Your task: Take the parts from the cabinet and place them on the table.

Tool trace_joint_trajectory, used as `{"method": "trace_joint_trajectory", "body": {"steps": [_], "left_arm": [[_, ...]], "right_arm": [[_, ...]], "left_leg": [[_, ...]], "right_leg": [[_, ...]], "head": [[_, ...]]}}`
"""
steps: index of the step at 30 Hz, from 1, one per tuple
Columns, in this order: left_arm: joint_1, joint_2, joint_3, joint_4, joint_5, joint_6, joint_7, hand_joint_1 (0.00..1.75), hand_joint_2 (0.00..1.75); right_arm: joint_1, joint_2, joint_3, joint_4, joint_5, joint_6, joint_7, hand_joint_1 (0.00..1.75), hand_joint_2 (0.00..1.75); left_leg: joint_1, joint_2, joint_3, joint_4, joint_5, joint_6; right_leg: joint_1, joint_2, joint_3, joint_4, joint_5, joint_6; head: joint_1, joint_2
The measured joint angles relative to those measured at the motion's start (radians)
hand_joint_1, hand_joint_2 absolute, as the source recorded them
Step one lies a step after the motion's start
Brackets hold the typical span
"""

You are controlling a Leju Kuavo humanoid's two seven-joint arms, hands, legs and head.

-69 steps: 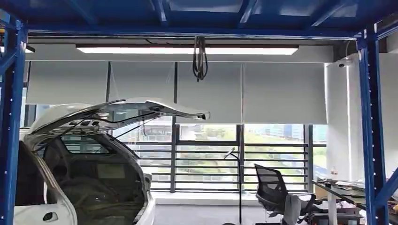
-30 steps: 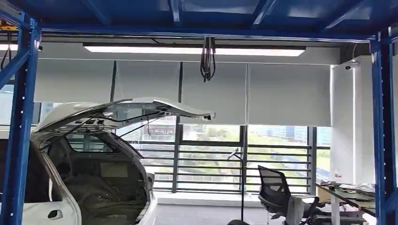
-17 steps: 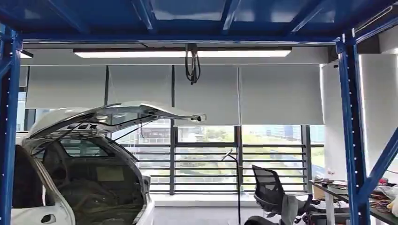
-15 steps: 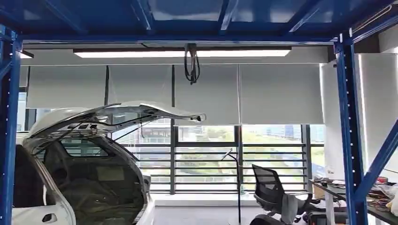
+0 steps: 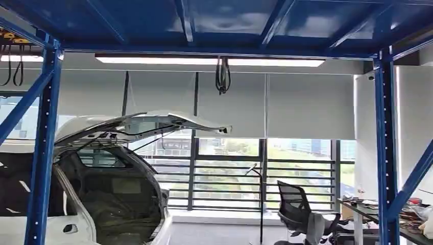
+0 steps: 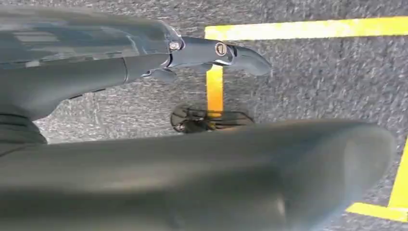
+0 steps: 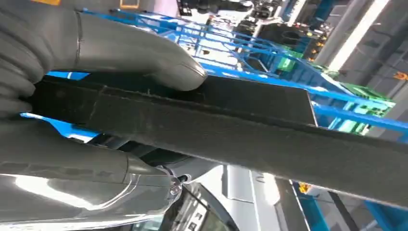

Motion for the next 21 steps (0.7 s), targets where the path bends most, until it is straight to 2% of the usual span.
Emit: {"method": "trace_joint_trajectory", "body": {"steps": [1, 2, 3, 4, 5, 6, 7, 8, 10, 11, 12, 13, 14, 15, 16, 17, 18, 19, 20, 21], "left_arm": [[0.001, 0.000, 0.000, 0.000, 0.000, 0.000, 0.000, 0.00, 1.75], [0.001, 0.000, 0.000, 0.000, 0.000, 0.000, 0.000, 0.00, 1.75], [0.000, 0.000, 0.000, 0.000, 0.000, 0.000, 0.000, 0.00, 1.75], [0.000, 0.000, 0.000, 0.000, 0.000, 0.000, 0.000, 0.00, 1.75], [0.000, 0.000, 0.000, 0.000, -0.001, 0.000, 0.000, 0.00, 1.75], [0.000, 0.000, 0.000, 0.000, -0.002, 0.000, 0.000, 0.00, 1.75], [0.000, 0.000, 0.000, 0.000, -0.003, 0.000, 0.000, 0.00, 1.75], [0.000, 0.000, 0.000, 0.000, -0.003, 0.000, -0.001, 0.00, 1.75], [0.000, 0.000, 0.000, 0.000, -0.004, 0.000, -0.002, 0.00, 1.75], [0.002, 0.000, 0.000, 0.000, -0.006, 0.000, -0.002, 0.00, 1.75], [0.003, 0.000, 0.000, 0.000, -0.006, 0.000, -0.002, 0.00, 1.75], [0.005, 0.000, 0.000, 0.000, -0.008, 0.000, -0.002, 0.00, 1.75], [0.006, 0.000, 0.000, 0.000, -0.009, 0.000, -0.002, 0.00, 1.75], [0.006, 0.000, 0.000, 0.000, -0.009, 0.000, -0.002, 0.00, 1.75], [0.004, 0.000, 0.000, 0.000, -0.010, 0.000, -0.002, 0.00, 1.75], [0.004, 0.000, 0.000, 0.000, -0.011, 0.000, -0.002, 0.00, 1.75], [0.004, 0.000, 0.000, 0.000, -0.011, 0.000, -0.002, 0.00, 1.75], [0.004, 0.000, 0.000, 0.000, -0.011, 0.000, -0.002, 0.00, 1.75], [0.004, 0.000, 0.000, 0.000, -0.011, 0.001, -0.002, 0.00, 1.75], [0.002, 0.001, 0.000, 0.000, -0.011, 0.002, -0.003, 0.00, 1.75]], "right_arm": [[0.001, -0.001, 0.000, 0.001, 0.000, 0.000, 0.000, 1.75, 1.75], [0.002, -0.003, 0.000, 0.002, 0.000, 0.001, 0.000, 1.75, 1.75], [0.003, -0.004, 0.000, 0.002, 0.000, 0.002, 0.000, 1.75, 1.75], [0.003, -0.005, 0.000, 0.002, 0.000, 0.003, 0.000, 1.75, 1.75], [0.001, -0.005, 0.000, 0.002, -0.002, 0.006, 0.000, 1.75, 1.75], [-0.001, -0.005, 0.000, 0.002, -0.003, 0.008, 0.000, 1.75, 1.75], [-0.004, -0.005, 0.001, 0.001, -0.005, 0.009, 0.000, 1.75, 1.75], [-0.006, -0.005, 0.001, 0.001, -0.007, 0.011, 0.000, 1.75, 1.75], [-0.006, -0.005, 0.002, 0.001, -0.009, 0.012, -0.002, 1.75, 1.75], [-0.005, -0.005, 0.002, 0.001, -0.010, 0.012, -0.002, 1.75, 1.75], [-0.006, -0.003, 0.003, 0.002, -0.011, 0.015, -0.003, 1.75, 1.75], [-0.005, -0.002, 0.003, 0.001, -0.011, 0.015, -0.004, 1.75, 1.75], [-0.005, 0.000, 0.003, 0.002, -0.013, 0.015, -0.004, 1.75, 1.75], [-0.005, 0.001, 0.003, 0.002, -0.013, 0.016, -0.004, 1.75, 1.75], [-0.005, 0.002, 0.003, 0.002, -0.013, 0.016, -0.004, 1.75, 1.75], [-0.005, 0.003, 0.003, 0.002, -0.014, 0.016, -0.003, 1.75, 1.75], [-0.004, 0.003, 0.005, 0.002, -0.014, 0.017, -0.003, 1.75, 1.75], [-0.004, 0.004, 0.005, 0.002, -0.015, 0.017, -0.003, 1.75, 1.75], [-0.004, 0.005, 0.005, 0.002, -0.017, 0.017, -0.003, 1.75, 1.75], [-0.004, 0.006, 0.005, 0.002, -0.019, 0.018, -0.003, 1.75, 1.75]], "left_leg": [[0.000, 0.002, -0.013, 0.001, 0.009, 0.000], [-0.001, 0.003, -0.026, 0.003, 0.019, -0.001], [-0.001, 0.004, -0.039, 0.004, 0.027, -0.001], [-0.001, 0.003, -0.050, 0.005, 0.035, -0.003], [-0.001, 0.003, -0.058, 0.005, 0.043, -0.005], [-0.002, 0.002, -0.062, 0.005, 0.051, -0.008], [-0.007, 0.000, -0.067, 0.007, 0.054, -0.013], [-0.006, 0.000, -0.070, 0.006, 0.066, -0.020], [0.000, 0.000, -0.080, 0.004, 0.083, -0.032], [0.000, -0.002, -0.088, 0.003, 0.088, -0.040], [0.002, -0.003, -0.096, 0.013, 0.056, -0.043], [0.002, -0.002, -0.109, 0.047, 0.001, -0.046], [0.002, -0.002, -0.127, 0.113, -0.065, -0.048], [0.002, -0.003, -0.143, 0.188, -0.116, -0.050], [0.002, -0.003, -0.158, 0.267, -0.147, -0.051], [0.002, -0.003, -0.158, 0.311, -0.140, -0.051], [0.001, -0.003, -0.141, 0.312, -0.109, -0.051], [0.001, -0.003, -0.109, 0.279, -0.070, -0.049], [0.000, -0.003, -0.057, 0.210, -0.034, -0.046], [0.000, -0.003, 0.006, 0.124, -0.025, -0.043]], "right_leg": [[-0.001, 0.000, -0.010, 0.069, -0.024, 0.003], [-0.002, 0.000, -0.003, 0.097, -0.017, 0.004], [-0.002, 0.000, 0.027, 0.077, 0.010, 0.005], [-0.002, 0.000, 0.073, 0.020, 0.043, 0.004], [-0.002, 0.000, 0.139, -0.070, 0.073, 0.000], [-0.001, 0.001, 0.206, -0.163, 0.081, -0.006], [0.004, 0.003, 0.259, -0.244, 0.067, -0.012], [0.005, 0.003, 0.272, -0.280, 0.057, -0.017], [0.012, 0.003, 0.261, -0.279, 0.062, -0.023], [0.008, 0.000, 0.253, -0.284, 0.077, -0.037], [0.005, -0.007, 0.241, -0.287, 0.088, -0.046], [0.005, -0.006, 0.229, -0.286, 0.097, -0.056], [0.008, -0.007, 0.215, -0.285, 0.107, -0.061], [0.010, -0.009, 0.203, -0.284, 0.117, -0.063], [0.013, -0.010, 0.186, -0.282, 0.129, -0.064], [0.015, -0.011, 0.169, -0.278, 0.139, -0.064], [0.016, -0.012, 0.152, -0.272, 0.147, -0.063], [0.016, -0.012, 0.134, -0.264, 0.154, -0.061], [0.016, -0.011, 0.116, -0.255, 0.160, -0.058], [0.016, -0.010, 0.102, -0.245, 0.165, -0.054]], "head": [[0.000, 0.000], [0.000, 0.000], [0.000, 0.000], [0.000, 0.000], [0.000, 0.000], [0.000, 0.000], [0.000, 0.000], [0.000, 0.000], [0.000, 0.000], [0.000, 0.000], [0.000, 0.000], [0.001, 0.000], [0.001, 0.000], [0.001, 0.000], [0.001, 0.000], [0.001, 0.000], [0.001, 0.000], [0.001, 0.000], [0.001, 0.000], [0.001, 0.000]]}}
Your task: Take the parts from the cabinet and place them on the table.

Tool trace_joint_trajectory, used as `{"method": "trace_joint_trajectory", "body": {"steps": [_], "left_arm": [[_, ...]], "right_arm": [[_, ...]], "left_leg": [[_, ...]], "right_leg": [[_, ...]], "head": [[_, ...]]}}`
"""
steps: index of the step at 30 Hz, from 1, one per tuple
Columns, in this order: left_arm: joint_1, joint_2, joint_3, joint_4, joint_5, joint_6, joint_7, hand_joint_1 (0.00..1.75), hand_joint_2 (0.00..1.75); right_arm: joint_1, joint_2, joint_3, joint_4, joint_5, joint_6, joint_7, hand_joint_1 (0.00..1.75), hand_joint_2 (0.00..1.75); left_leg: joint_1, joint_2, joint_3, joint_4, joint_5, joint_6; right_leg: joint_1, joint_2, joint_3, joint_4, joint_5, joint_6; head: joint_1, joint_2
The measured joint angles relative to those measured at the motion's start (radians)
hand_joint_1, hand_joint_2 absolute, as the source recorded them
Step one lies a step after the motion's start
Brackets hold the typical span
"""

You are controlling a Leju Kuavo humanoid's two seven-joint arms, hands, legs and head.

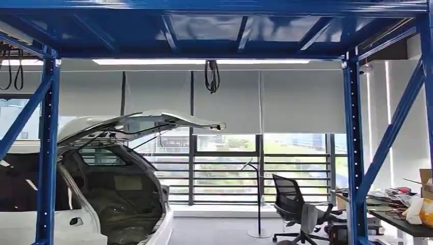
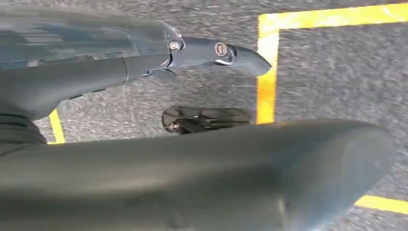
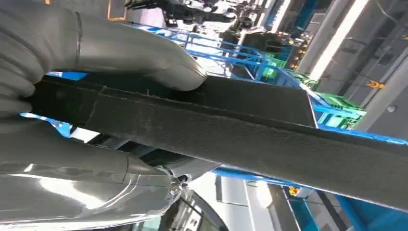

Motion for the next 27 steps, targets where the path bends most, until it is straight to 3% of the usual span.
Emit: {"method": "trace_joint_trajectory", "body": {"steps": [1, 2, 4, 5, 6, 8, 9, 10, 11, 12, 13, 14, 15, 17, 18, 20, 21, 23, 25, 26, 27], "left_arm": [[-0.002, 0.001, 0.000, 0.000, -0.001, 0.000, 0.000, 0.00, 1.75], [-0.003, 0.001, 0.000, 0.000, -0.001, 0.000, 0.000, 0.00, 1.75], [-0.004, 0.001, 0.000, 0.000, -0.002, 0.000, -0.001, 0.00, 1.75], [-0.001, 0.001, 0.000, 0.000, -0.002, 0.001, -0.001, 0.00, 1.75], [0.000, -0.001, 0.000, 0.000, -0.003, 0.001, -0.001, 0.00, 1.75], [-0.002, 0.002, 0.000, 0.000, -0.005, 0.006, -0.001, 0.00, 1.75], [-0.002, 0.002, 0.000, 0.000, -0.006, 0.007, -0.001, 0.00, 1.75], [-0.002, 0.002, 0.000, 0.000, -0.008, 0.008, -0.001, 0.00, 1.75], [-0.002, 0.002, 0.000, 0.000, -0.009, 0.008, -0.001, 0.00, 1.75], [-0.002, 0.002, 0.000, 0.000, -0.009, 0.008, -0.001, 0.00, 1.75], [-0.002, 0.002, 0.000, 0.000, -0.010, 0.008, -0.001, 0.00, 1.75], [-0.002, 0.003, 0.000, 0.000, -0.010, 0.008, 0.000, 0.00, 1.75], [-0.002, 0.003, 0.000, 0.000, -0.011, 0.009, 0.000, 0.00, 1.75], [-0.002, 0.003, 0.000, 0.000, -0.011, 0.011, 0.012, 0.00, 1.75], [-0.002, 0.003, 0.001, 0.000, -0.012, 0.012, 0.018, 0.00, 1.75], [-0.002, 0.005, 0.001, 0.000, -0.010, 0.014, 0.044, 0.00, 1.75], [0.000, 0.006, 0.003, 0.000, -0.010, 0.015, 0.056, 0.00, 1.75], [0.004, 0.008, 0.007, 0.000, -0.007, 0.013, 0.088, 0.00, 1.75], [0.004, 0.009, 0.012, 0.000, -0.007, 0.012, 0.147, 0.00, 1.75], [0.005, 0.010, 0.016, 0.000, -0.007, 0.014, 0.178, 0.00, 1.75], [0.007, 0.011, 0.018, 0.000, -0.007, 0.015, 0.197, 0.00, 1.75]], "right_arm": [[0.000, 0.002, 0.000, -0.001, -0.001, 0.000, 0.000, 1.75, 1.75], [-0.001, 0.002, 0.000, -0.001, -0.003, 0.000, 0.000, 1.75, 1.75], [-0.001, 0.003, 0.001, -0.002, -0.008, 0.003, 0.000, 1.75, 1.75], [0.000, 0.003, 0.001, -0.002, -0.011, 0.003, 0.000, 1.75, 1.75], [0.002, 0.003, 0.001, -0.002, -0.015, 0.004, -0.001, 1.75, 1.75], [0.001, 0.003, 0.002, -0.002, -0.022, 0.008, -0.001, 1.75, 1.75], [0.002, 0.003, 0.002, -0.001, -0.024, 0.009, -0.001, 1.75, 1.75], [0.004, 0.003, 0.002, -0.001, -0.028, 0.011, -0.001, 1.75, 1.75], [0.005, 0.003, 0.002, -0.001, -0.034, 0.015, -0.001, 1.75, 1.75], [0.006, 0.003, 0.002, -0.001, -0.037, 0.017, -0.001, 1.75, 1.75], [0.007, 0.003, 0.002, -0.001, -0.040, 0.020, -0.001, 1.75, 1.75], [0.006, 0.003, 0.002, -0.001, -0.042, 0.022, -0.001, 1.75, 1.75], [0.005, 0.003, 0.002, -0.001, -0.042, 0.024, -0.001, 1.75, 1.75], [0.000, 0.004, 0.002, -0.004, -0.045, 0.024, -0.001, 1.75, 1.75], [-0.003, 0.004, 0.002, -0.005, -0.045, 0.025, -0.001, 1.75, 1.75], [-0.002, 0.003, 0.001, -0.005, -0.047, 0.025, -0.001, 1.75, 1.75], [-0.002, 0.004, 0.000, -0.004, -0.047, 0.025, 0.000, 1.75, 1.75], [-0.005, 0.004, 0.000, -0.002, -0.041, 0.025, 0.004, 1.75, 1.75], [-0.008, 0.003, 0.001, 0.006, -0.026, 0.025, 0.007, 1.75, 1.75], [-0.013, 0.003, 0.002, 0.013, -0.022, 0.026, 0.007, 1.75, 1.75], [-0.018, 0.003, 0.003, 0.019, -0.017, 0.026, 0.007, 1.75, 1.75]], "left_leg": [[-0.004, 0.000, 0.065, -0.086, -0.020, 0.004], [-0.005, 0.000, 0.089, -0.140, -0.042, 0.011], [-0.010, -0.001, 0.079, -0.140, -0.041, 0.016], [-0.010, -0.001, 0.072, -0.141, -0.031, 0.025], [-0.001, 0.008, 0.063, -0.146, -0.018, 0.034], [-0.003, 0.008, 0.036, -0.145, 0.005, 0.048], [-0.004, 0.009, 0.023, -0.144, 0.016, 0.049], [-0.005, 0.009, 0.010, -0.143, 0.027, 0.050], [-0.006, 0.010, -0.007, -0.141, 0.040, 0.049], [-0.007, 0.011, -0.023, -0.139, 0.050, 0.048], [-0.007, 0.012, -0.039, -0.137, 0.059, 0.047], [-0.008, 0.011, -0.053, -0.134, 0.069, 0.045], [-0.009, 0.011, -0.062, -0.133, 0.078, 0.043], [-0.014, 0.008, -0.071, -0.130, 0.089, 0.035], [-0.014, 0.008, -0.074, -0.130, 0.099, 0.028], [-0.009, 0.009, -0.085, -0.130, 0.115, 0.015], [-0.008, 0.007, -0.095, -0.128, 0.114, 0.009], [-0.006, 0.001, -0.123, -0.057, 0.019, 0.003], [-0.003, 0.001, -0.170, 0.098, -0.071, -0.004], [-0.002, 0.001, -0.187, 0.164, -0.081, -0.006], [-0.002, 0.001, -0.183, 0.182, -0.067, -0.007]], "right_leg": [[0.004, 0.000, -0.013, 0.011, 0.003, 0.004], [0.004, -0.001, -0.020, 0.019, 0.009, 0.010], [0.001, -0.005, -0.029, 0.020, 0.028, 0.020], [0.001, -0.004, -0.031, 0.020, 0.038, 0.025], [-0.001, 0.004, -0.040, 0.027, 0.023, 0.030], [-0.007, 0.006, -0.068, 0.114, -0.095, 0.043], [-0.011, 0.006, -0.083, 0.186, -0.150, 0.048], [-0.014, 0.006, -0.093, 0.256, -0.188, 0.053], [-0.016, 0.006, -0.096, 0.314, -0.192, 0.057], [-0.018, 0.006, -0.082, 0.329, -0.164, 0.059], [-0.019, 0.006, -0.052, 0.306, -0.123, 0.060], [-0.019, 0.006, -0.004, 0.249, -0.088, 0.058], [-0.019, 0.007, 0.069, 0.151, -0.072, 0.052], [-0.012, 0.008, 0.197, -0.038, -0.106, 0.039], [-0.011, 0.008, 0.208, -0.060, -0.119, 0.034], [-0.005, 0.008, 0.197, -0.062, -0.116, 0.028], [-0.015, 0.006, 0.191, -0.072, -0.101, 0.011], [-0.013, 0.003, 0.169, -0.069, -0.085, -0.005], [-0.007, 0.000, 0.149, -0.067, -0.071, -0.008], [-0.005, -0.002, 0.139, -0.063, -0.065, -0.008], [-0.004, -0.005, 0.128, -0.057, -0.061, -0.008]], "head": [[0.000, 0.000], [0.000, 0.000], [0.000, 0.000], [0.000, 0.000], [0.000, 0.000], [0.000, 0.001], [0.000, 0.000], [-0.001, 0.000], [-0.001, 0.000], [-0.001, 0.000], [-0.001, 0.000], [-0.001, 0.000], [-0.001, 0.000], [0.000, 0.000], [0.000, 0.000], [0.000, 0.000], [0.000, 0.000], [0.000, 0.000], [0.000, 0.000], [0.000, 0.000], [0.000, 0.000]]}}
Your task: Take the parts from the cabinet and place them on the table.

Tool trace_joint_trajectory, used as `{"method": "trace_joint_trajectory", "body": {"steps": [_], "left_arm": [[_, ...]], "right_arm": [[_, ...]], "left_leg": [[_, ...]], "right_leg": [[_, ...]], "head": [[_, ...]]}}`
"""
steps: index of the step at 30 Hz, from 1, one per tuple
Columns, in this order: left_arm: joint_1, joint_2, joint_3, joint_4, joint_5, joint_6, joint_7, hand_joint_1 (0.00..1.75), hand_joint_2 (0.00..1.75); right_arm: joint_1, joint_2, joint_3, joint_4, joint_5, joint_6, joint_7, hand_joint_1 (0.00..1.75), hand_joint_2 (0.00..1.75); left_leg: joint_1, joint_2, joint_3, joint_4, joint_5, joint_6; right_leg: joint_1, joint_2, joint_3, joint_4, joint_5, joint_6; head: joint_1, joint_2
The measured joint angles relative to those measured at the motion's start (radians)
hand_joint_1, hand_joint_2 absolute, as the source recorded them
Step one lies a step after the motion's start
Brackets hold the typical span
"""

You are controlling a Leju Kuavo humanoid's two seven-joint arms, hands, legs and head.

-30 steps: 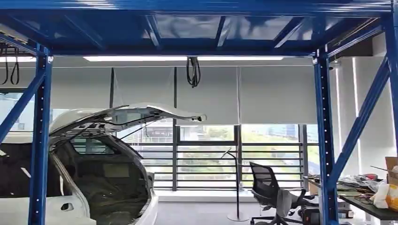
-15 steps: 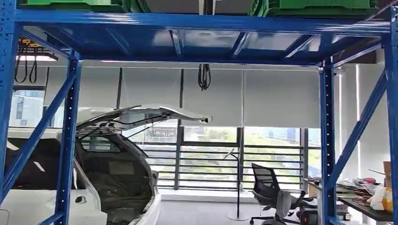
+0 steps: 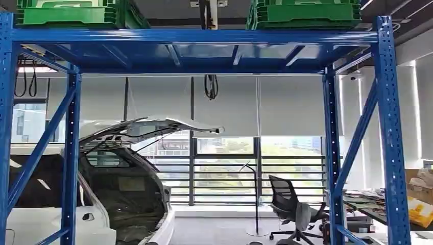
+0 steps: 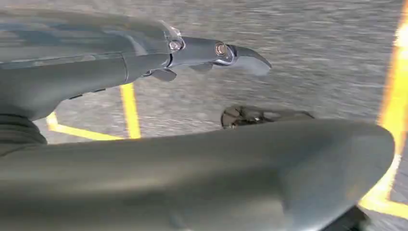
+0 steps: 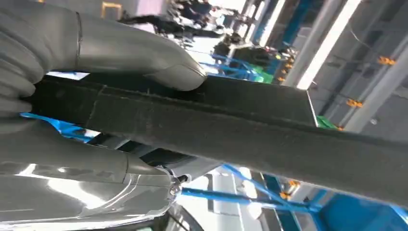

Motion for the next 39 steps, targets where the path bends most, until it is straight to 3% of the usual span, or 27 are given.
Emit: {"method": "trace_joint_trajectory", "body": {"steps": [1, 3, 4, 5, 8, 9, 10, 11, 13, 14, 15, 16, 18, 19, 20, 24, 26, 27, 28, 29, 30, 31, 33, 34, 35, 36, 39], "left_arm": [[0.001, 0.003, 0.001, 0.000, 0.000, 0.004, 0.018, 0.00, 1.75], [0.000, 0.009, 0.004, 0.000, -0.002, 0.021, 0.058, 0.00, 1.75], [-0.001, 0.011, 0.007, 0.000, -0.002, 0.029, 0.071, 0.00, 1.75], [-0.004, 0.014, 0.010, 0.000, -0.002, 0.037, 0.080, 0.00, 1.75], [-0.002, 0.021, 0.018, 0.000, -0.002, 0.048, 0.090, 0.00, 1.75], [0.000, 0.022, 0.020, 0.000, -0.002, 0.050, 0.090, 0.00, 1.75], [0.002, 0.023, 0.023, 0.000, -0.002, 0.053, 0.090, 0.00, 1.75], [0.001, 0.026, 0.024, 0.000, -0.001, 0.056, 0.089, 0.00, 1.75], [0.000, 0.029, 0.027, 0.000, 0.000, 0.057, 0.085, 0.00, 1.75], [0.000, 0.029, 0.029, 0.000, 0.000, 0.057, 0.085, 0.00, 1.75], [0.002, 0.030, 0.030, 0.000, 0.001, 0.059, 0.085, 0.00, 1.75], [0.003, 0.031, 0.031, 0.000, 0.004, 0.060, 0.085, 0.00, 1.75], [0.002, 0.031, 0.032, 0.000, 0.006, 0.064, 0.085, 0.00, 1.75], [0.000, 0.031, 0.033, 0.000, 0.006, 0.066, 0.085, 0.00, 1.75], [-0.003, 0.032, 0.035, 0.000, 0.006, 0.068, 0.085, 0.00, 1.75], [0.003, 0.037, 0.043, 0.000, 0.005, 0.075, 0.089, 0.00, 1.75], [0.007, 0.040, 0.045, 0.000, 0.004, 0.078, 0.091, 0.00, 1.75], [0.006, 0.041, 0.045, 0.000, 0.004, 0.081, 0.091, 0.00, 1.75], [0.003, 0.042, 0.046, 0.000, 0.004, 0.082, 0.090, 0.00, 1.75], [0.002, 0.045, 0.047, 0.000, 0.005, 0.084, 0.089, 0.00, 1.75], [0.003, 0.047, 0.047, 0.000, 0.006, 0.084, 0.088, 0.00, 1.75], [0.006, 0.050, 0.048, 0.000, 0.006, 0.083, 0.087, 0.00, 1.75], [0.009, 0.057, 0.050, 0.000, 0.006, 0.080, 0.081, 0.00, 1.75], [0.009, 0.062, 0.051, 0.000, 0.006, 0.080, 0.074, 0.00, 1.75], [0.006, 0.064, 0.052, 0.000, 0.007, 0.080, 0.067, 0.00, 1.75], [0.003, 0.070, 0.054, 0.000, 0.009, 0.081, 0.062, 0.00, 1.75], [0.010, 0.079, 0.059, 0.000, 0.021, 0.081, 0.056, 0.00, 1.75]], "right_arm": [[-0.004, 0.000, 0.001, 0.005, 0.005, -0.002, 0.000, 1.75, 1.75], [-0.013, 0.000, 0.003, 0.011, 0.014, -0.013, 0.000, 1.75, 1.75], [-0.018, 0.000, 0.003, 0.012, 0.018, -0.015, 0.000, 1.75, 1.75], [-0.021, 0.000, 0.003, 0.013, 0.019, -0.019, -0.002, 1.75, 1.75], [-0.026, -0.001, 0.006, 0.015, 0.021, -0.024, -0.003, 1.75, 1.75], [-0.027, -0.002, 0.007, 0.014, 0.021, -0.025, -0.003, 1.75, 1.75], [-0.030, -0.002, 0.008, 0.015, 0.021, -0.026, -0.003, 1.75, 1.75], [-0.032, -0.003, 0.009, 0.015, 0.022, -0.026, -0.003, 1.75, 1.75], [-0.031, -0.007, 0.010, 0.017, 0.024, -0.026, -0.003, 1.75, 1.75], [-0.030, -0.009, 0.011, 0.020, 0.027, -0.026, -0.003, 1.75, 1.75], [-0.027, -0.010, 0.011, 0.023, 0.030, -0.026, -0.003, 1.75, 1.75], [-0.026, -0.010, 0.013, 0.024, 0.033, -0.027, -0.003, 1.75, 1.75], [-0.028, -0.011, 0.014, 0.024, 0.037, -0.028, -0.003, 1.75, 1.75], [-0.031, -0.011, 0.015, 0.024, 0.039, -0.030, -0.003, 1.75, 1.75], [-0.032, -0.013, 0.016, 0.024, 0.042, -0.030, -0.004, 1.75, 1.75], [-0.033, -0.017, 0.019, 0.024, 0.051, -0.037, -0.002, 1.75, 1.75], [-0.033, -0.017, 0.020, 0.026, 0.052, -0.041, 0.000, 1.75, 1.75], [-0.032, -0.017, 0.020, 0.028, 0.053, -0.041, 0.000, 1.75, 1.75], [-0.032, -0.017, 0.020, 0.031, 0.056, -0.042, 0.000, 1.75, 1.75], [-0.032, -0.017, 0.021, 0.034, 0.058, -0.043, 0.000, 1.75, 1.75], [-0.032, -0.017, 0.025, 0.037, 0.059, -0.043, 0.000, 1.75, 1.75], [-0.032, -0.017, 0.027, 0.039, 0.062, -0.043, 0.000, 1.75, 1.75], [-0.032, -0.016, 0.030, 0.039, 0.071, -0.048, -0.002, 1.75, 1.75], [-0.028, -0.016, 0.030, 0.039, 0.086, -0.051, -0.013, 1.75, 1.75], [-0.017, -0.017, 0.029, 0.039, 0.103, -0.052, -0.030, 1.75, 1.75], [-0.005, -0.018, 0.029, 0.040, 0.114, -0.053, -0.044, 1.75, 1.75], [0.010, -0.018, 0.037, 0.052, 0.136, -0.053, -0.055, 1.75, 1.75]], "left_leg": [[0.000, 0.000, 0.026, -0.029, 0.027, 0.000], [0.002, 0.006, 0.128, -0.191, 0.089, 0.000], [0.001, 0.028, 0.177, -0.275, 0.093, 0.004], [-0.007, 0.035, 0.188, -0.296, 0.084, 0.010], [-0.008, 0.019, 0.175, -0.301, 0.085, 0.024], [0.000, 0.015, 0.175, -0.309, 0.092, 0.035], [0.002, 0.012, 0.171, -0.309, 0.096, 0.041], [0.003, 0.008, 0.167, -0.309, 0.099, 0.046], [0.003, -0.003, 0.158, -0.308, 0.105, 0.051], [0.002, -0.010, 0.154, -0.308, 0.108, 0.051], [0.003, -0.017, 0.152, -0.308, 0.110, 0.049], [0.003, -0.023, 0.151, -0.308, 0.112, 0.049], [0.003, -0.041, 0.153, -0.307, 0.115, 0.044], [0.005, -0.050, 0.153, -0.307, 0.116, 0.042], [-0.001, -0.057, 0.147, -0.305, 0.119, 0.037], [0.002, -0.087, 0.119, -0.302, 0.136, 0.010], [0.003, -0.043, 0.100, -0.259, 0.088, 0.004], [0.005, -0.031, 0.073, -0.194, 0.046, 0.000], [0.005, -0.025, 0.034, -0.102, 0.001, -0.004], [0.005, -0.024, 0.004, -0.028, -0.027, -0.007], [0.005, -0.022, -0.009, 0.013, -0.031, -0.007], [0.005, -0.020, 0.004, -0.002, -0.016, -0.008], [0.005, -0.007, 0.080, -0.138, 0.057, -0.006], [0.003, 0.021, 0.130, -0.232, 0.098, -0.002], [-0.005, 0.070, 0.157, -0.285, 0.101, 0.001], [-0.006, 0.067, 0.158, -0.301, 0.097, 0.011], [-0.008, 0.041, 0.148, -0.296, 0.101, 0.026]], "right_leg": [[0.000, -0.005, -0.010, 0.008, 0.001, 0.000], [0.000, -0.014, -0.025, 0.027, -0.001, 0.003], [0.002, -0.019, -0.030, 0.037, -0.005, 0.008], [0.008, -0.024, -0.041, 0.046, -0.006, 0.012], [0.008, -0.044, -0.046, 0.049, 0.000, 0.025], [0.010, -0.045, -0.049, 0.051, -0.005, 0.030], [0.007, -0.021, -0.054, 0.066, -0.024, 0.040], [0.003, -0.004, -0.074, 0.116, -0.063, 0.045], [-0.006, 0.002, -0.143, 0.280, -0.145, 0.054], [-0.008, 0.002, -0.174, 0.352, -0.167, 0.056], [-0.011, 0.002, -0.184, 0.378, -0.164, 0.059], [-0.013, 0.002, -0.170, 0.357, -0.142, 0.059], [-0.015, 0.013, -0.093, 0.206, -0.052, 0.057], [-0.016, 0.046, -0.046, 0.105, -0.004, 0.052], [-0.016, 0.078, -0.030, 0.066, -0.006, 0.047], [-0.018, 0.045, -0.038, 0.046, -0.008, 0.034], [-0.023, 0.027, -0.042, 0.043, -0.001, 0.021], [-0.021, 0.015, -0.044, 0.043, -0.001, 0.016], [-0.019, 0.003, -0.047, 0.043, 0.000, 0.014], [-0.017, -0.009, -0.049, 0.044, 0.001, 0.013], [-0.015, -0.022, -0.051, 0.044, 0.002, 0.012], [-0.014, -0.031, -0.050, 0.044, 0.002, 0.012], [-0.013, -0.049, -0.048, 0.045, 0.001, 0.014], [-0.012, -0.057, -0.047, 0.047, -0.002, 0.017], [-0.004, -0.066, -0.048, 0.050, -0.005, 0.023], [0.001, -0.073, -0.052, 0.056, -0.006, 0.027], [0.001, -0.103, -0.051, 0.056, -0.005, 0.035]], "head": [[0.000, 0.000], [0.000, 0.000], [0.000, 0.000], [0.000, 0.000], [0.000, 0.000], [0.000, 0.000], [0.000, 0.000], [0.000, 0.000], [0.000, 0.000], [0.000, 0.000], [0.000, 0.000], [0.000, 0.000], [0.000, 0.000], [0.000, 0.000], [0.000, 0.000], [0.000, 0.000], [0.000, 0.000], [0.000, 0.000], [0.000, 0.000], [0.000, 0.000], [0.000, 0.000], [0.000, 0.000], [0.000, 0.000], [0.000, 0.000], [0.000, 0.000], [0.000, 0.000], [0.000, 0.000]]}}
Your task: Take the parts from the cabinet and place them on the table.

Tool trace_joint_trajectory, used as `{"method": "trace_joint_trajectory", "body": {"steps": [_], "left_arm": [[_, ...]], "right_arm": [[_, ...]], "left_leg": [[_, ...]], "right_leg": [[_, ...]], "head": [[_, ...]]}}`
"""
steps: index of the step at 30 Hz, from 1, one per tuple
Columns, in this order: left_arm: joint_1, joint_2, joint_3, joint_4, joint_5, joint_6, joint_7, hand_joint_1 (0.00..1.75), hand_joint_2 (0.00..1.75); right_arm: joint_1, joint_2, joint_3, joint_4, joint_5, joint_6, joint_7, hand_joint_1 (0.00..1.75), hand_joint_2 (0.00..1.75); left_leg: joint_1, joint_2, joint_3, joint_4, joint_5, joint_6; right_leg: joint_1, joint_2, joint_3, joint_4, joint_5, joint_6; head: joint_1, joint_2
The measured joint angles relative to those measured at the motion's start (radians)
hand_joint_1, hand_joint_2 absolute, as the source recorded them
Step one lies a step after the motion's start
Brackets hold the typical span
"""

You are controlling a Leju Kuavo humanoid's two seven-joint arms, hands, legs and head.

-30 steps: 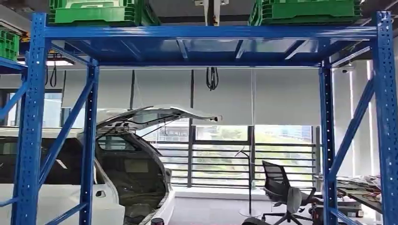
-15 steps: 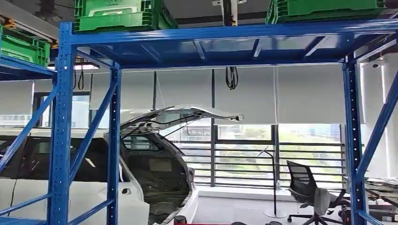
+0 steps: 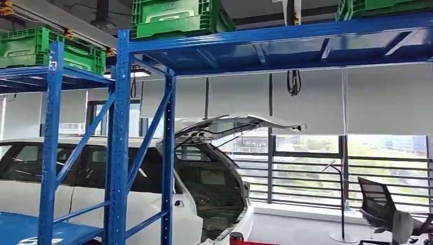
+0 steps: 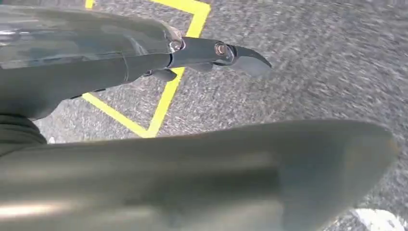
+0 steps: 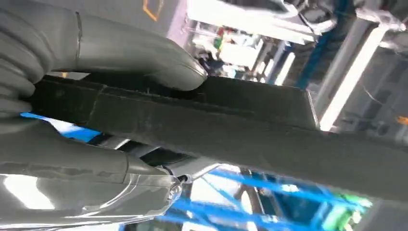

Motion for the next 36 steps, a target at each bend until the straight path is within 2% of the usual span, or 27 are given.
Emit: {"method": "trace_joint_trajectory", "body": {"steps": [1, 2, 3, 5, 6, 7, 8, 9, 10, 11, 12, 15, 16, 18, 20, 21, 22, 23, 24, 25, 26, 27, 28, 31, 33, 34, 36], "left_arm": [[0.001, 0.001, 0.003, 0.000, 0.002, 0.000, -0.001, 0.00, 1.75], [-0.001, 0.003, 0.006, 0.000, 0.002, 0.005, -0.002, 0.00, 1.75], [-0.006, 0.006, 0.007, -0.001, 0.002, 0.009, -0.003, 0.00, 1.75], [-0.012, 0.010, 0.008, -0.003, 0.000, 0.023, -0.015, 0.00, 1.75], [-0.013, 0.012, 0.009, -0.003, 0.000, 0.027, -0.023, 0.00, 1.75], [-0.013, 0.014, 0.010, -0.003, 0.000, 0.028, -0.030, 0.00, 1.75], [-0.013, 0.017, 0.010, -0.004, 0.000, 0.029, -0.038, 0.00, 1.75], [-0.013, 0.019, 0.010, -0.005, -0.002, 0.030, -0.044, 0.00, 1.75], [-0.015, 0.021, 0.010, -0.005, -0.004, 0.030, -0.051, 0.00, 1.75], [-0.017, 0.021, 0.010, -0.005, -0.008, 0.030, -0.056, 0.00, 1.75], [-0.022, 0.021, 0.010, -0.005, -0.014, 0.028, -0.059, 0.00, 1.75], [-0.018, 0.027, 0.010, -0.005, -0.016, 0.003, -0.064, 0.00, 1.75], [-0.018, 0.034, 0.010, -0.005, -0.016, -0.004, -0.068, 0.00, 1.75], [-0.020, 0.038, 0.010, -0.005, -0.016, -0.016, -0.077, 0.00, 1.75], [-0.028, 0.044, 0.009, -0.005, -0.018, -0.020, -0.090, 0.00, 1.75], [-0.029, 0.045, 0.009, -0.005, -0.018, -0.025, -0.094, 0.00, 1.75], [-0.028, 0.045, 0.008, -0.005, -0.021, -0.028, -0.095, 0.00, 1.75], [-0.027, 0.045, 0.008, -0.005, -0.022, -0.028, -0.098, 0.00, 1.75], [-0.027, 0.045, 0.007, -0.005, -0.023, -0.028, -0.103, 0.00, 1.75], [-0.028, 0.048, 0.006, -0.005, -0.023, -0.028, -0.109, 0.00, 1.75], [-0.030, 0.049, 0.006, -0.005, -0.022, -0.030, -0.113, 0.00, 1.75], [-0.035, 0.049, 0.005, -0.005, -0.023, -0.034, -0.114, 0.00, 1.75], [-0.038, 0.050, 0.005, -0.005, -0.023, -0.035, -0.118, 0.00, 1.75], [-0.031, 0.050, 0.003, -0.005, -0.026, -0.039, -0.121, 0.00, 1.75], [-0.033, 0.050, 0.001, -0.005, -0.027, -0.042, -0.122, 0.00, 1.75], [-0.037, 0.050, 0.000, -0.005, -0.027, -0.043, -0.122, 0.00, 1.75], [-0.039, 0.050, -0.002, -0.005, -0.025, -0.046, -0.124, 0.00, 1.75]], "right_arm": [[0.002, 0.000, 0.001, 0.004, 0.003, -0.001, 0.000, 1.75, 1.75], [0.005, 0.000, 0.002, 0.008, 0.011, -0.003, 0.000, 1.75, 1.75], [0.007, 0.000, 0.005, 0.014, 0.019, -0.007, 0.000, 1.75, 1.75], [0.012, 0.000, 0.008, 0.031, 0.040, -0.024, 0.001, 1.75, 1.75], [0.013, 0.000, 0.013, 0.039, 0.047, -0.031, 0.002, 1.75, 1.75], [0.013, 0.000, 0.017, 0.046, 0.052, -0.034, 0.003, 1.75, 1.75], [0.012, 0.000, 0.021, 0.050, 0.054, -0.037, 0.003, 1.75, 1.75], [0.009, 0.000, 0.026, 0.053, 0.058, -0.041, 0.004, 1.75, 1.75], [0.005, 0.000, 0.032, 0.055, 0.060, -0.043, 0.008, 1.75, 1.75], [0.000, 0.000, 0.037, 0.058, 0.060, -0.042, 0.012, 1.75, 1.75], [-0.003, 0.001, 0.043, 0.062, 0.059, -0.042, 0.014, 1.75, 1.75], [-0.033, 0.003, 0.071, 0.079, 0.049, -0.039, 0.027, 1.75, 1.75], [-0.048, 0.008, 0.082, 0.085, 0.042, -0.036, 0.028, 1.75, 1.75], [-0.073, 0.019, 0.102, 0.101, 0.026, -0.030, 0.031, 1.75, 1.75], [-0.091, 0.026, 0.124, 0.124, 0.011, -0.016, 0.036, 1.75, 1.75], [-0.098, 0.029, 0.135, 0.134, 0.002, -0.009, 0.037, 1.75, 1.75], [-0.104, 0.036, 0.147, 0.143, -0.005, -0.002, 0.041, 1.75, 1.75], [-0.111, 0.043, 0.158, 0.149, -0.009, 0.000, 0.043, 1.75, 1.75], [-0.119, 0.048, 0.170, 0.156, -0.014, 0.009, 0.044, 1.75, 1.75], [-0.128, 0.055, 0.182, 0.160, -0.024, 0.017, 0.046, 1.75, 1.75], [-0.137, 0.063, 0.191, 0.164, -0.032, 0.023, 0.047, 1.75, 1.75], [-0.144, 0.069, 0.200, 0.166, -0.040, 0.032, 0.049, 1.75, 1.75], [-0.154, 0.073, 0.210, 0.169, -0.049, 0.039, 0.056, 1.75, 1.75], [-0.181, 0.092, 0.251, 0.186, -0.069, 0.055, 0.079, 1.75, 1.75], [-0.199, 0.100, 0.271, 0.197, -0.076, 0.057, 0.087, 1.75, 1.75], [-0.206, 0.101, 0.280, 0.205, -0.078, 0.057, 0.088, 1.75, 1.75], [-0.210, 0.101, 0.298, 0.223, -0.081, 0.059, 0.092, 1.75, 1.75]], "left_leg": [[0.007, -0.006, 0.002, -0.004, 0.005, 0.008], [0.009, -0.016, -0.001, -0.004, 0.008, 0.013], [0.010, -0.025, -0.004, -0.004, 0.010, 0.018], [0.009, -0.048, -0.010, -0.003, 0.013, 0.023], [0.008, -0.058, -0.011, -0.003, 0.015, 0.024], [0.008, -0.069, -0.010, -0.003, 0.015, 0.024], [0.008, -0.081, -0.009, -0.002, 0.016, 0.024], [0.008, -0.094, -0.009, -0.001, 0.017, 0.023], [0.007, -0.106, -0.007, -0.001, 0.017, 0.021], [0.011, -0.113, -0.012, -0.001, 0.019, 0.019], [0.007, -0.125, -0.019, 0.003, 0.022, 0.012], [0.017, -0.149, -0.037, -0.002, 0.036, -0.010], [0.013, -0.157, -0.040, 0.001, 0.035, -0.013], [0.011, -0.090, -0.071, 0.066, -0.021, -0.022], [0.016, -0.069, -0.138, 0.221, -0.095, -0.031], [0.018, -0.065, -0.163, 0.281, -0.113, -0.036], [0.021, -0.062, -0.166, 0.295, -0.107, -0.039], [0.025, -0.057, -0.145, 0.261, -0.081, -0.043], [0.027, -0.049, -0.104, 0.185, -0.040, -0.045], [0.028, -0.031, -0.053, 0.089, 0.004, -0.045], [0.028, 0.004, -0.013, 0.014, 0.027, -0.046], [0.014, 0.020, -0.006, -0.004, 0.015, -0.043], [0.016, 0.014, -0.012, -0.002, 0.015, -0.032], [0.013, -0.012, -0.017, -0.003, 0.019, -0.011], [0.019, -0.026, -0.019, -0.005, 0.024, 0.001], [0.019, -0.037, -0.020, -0.005, 0.026, 0.005], [0.016, -0.060, -0.023, -0.004, 0.028, 0.009]], "right_leg": [[-0.004, 0.019, -0.001, 0.003, -0.013, 0.010], [-0.008, 0.069, -0.012, 0.032, -0.039, 0.017], [-0.011, 0.093, -0.039, 0.097, -0.080, 0.019], [-0.013, 0.105, -0.115, 0.264, -0.151, 0.023], [-0.014, 0.105, -0.138, 0.314, -0.159, 0.024], [-0.014, 0.106, -0.138, 0.315, -0.143, 0.023], [-0.014, 0.109, -0.116, 0.268, -0.106, 0.021], [-0.014, 0.116, -0.076, 0.183, -0.056, 0.017], [-0.013, 0.138, -0.031, 0.088, -0.007, 0.009], [-0.014, 0.191, -0.008, 0.029, 0.007, 0.001], [-0.016, 0.201, -0.007, 0.016, 0.010, 0.000], [-0.010, 0.170, -0.009, 0.006, 0.006, -0.004], [-0.023, 0.156, -0.008, -0.011, 0.013, -0.013], [-0.022, 0.134, -0.008, -0.015, 0.017, -0.024], [-0.021, 0.106, -0.009, -0.015, 0.017, -0.025], [-0.021, 0.094, -0.010, -0.014, 0.017, -0.025], [-0.021, 0.081, -0.010, -0.014, 0.017, -0.024], [-0.021, 0.071, -0.010, -0.014, 0.017, -0.023], [-0.021, 0.060, -0.009, -0.012, 0.016, -0.022], [-0.021, 0.051, -0.007, -0.010, 0.013, -0.017], [-0.020, 0.043, -0.007, -0.006, 0.009, -0.012], [-0.011, 0.037, -0.011, -0.001, 0.006, -0.005], [-0.011, 0.030, -0.012, 0.000, 0.007, 0.000], [-0.013, 0.003, -0.007, 0.000, 0.003, 0.014], [-0.019, 0.074, -0.029, 0.056, -0.048, 0.022], [-0.019, 0.093, -0.063, 0.134, -0.090, 0.023], [-0.018, 0.106, -0.138, 0.295, -0.151, 0.022]], "head": [[0.000, 0.000], [0.000, 0.000], [0.000, 0.000], [0.000, 0.000], [0.000, 0.000], [0.000, 0.000], [0.000, 0.000], [0.000, 0.000], [0.000, 0.000], [0.000, 0.000], [0.000, 0.000], [0.000, 0.000], [0.000, 0.000], [0.000, 0.000], [0.000, 0.000], [0.000, 0.000], [0.000, 0.000], [0.000, 0.000], [0.000, 0.000], [0.000, 0.000], [0.000, 0.000], [0.000, 0.000], [0.000, 0.000], [0.000, 0.000], [0.000, 0.000], [0.000, 0.000], [0.000, 0.000]]}}
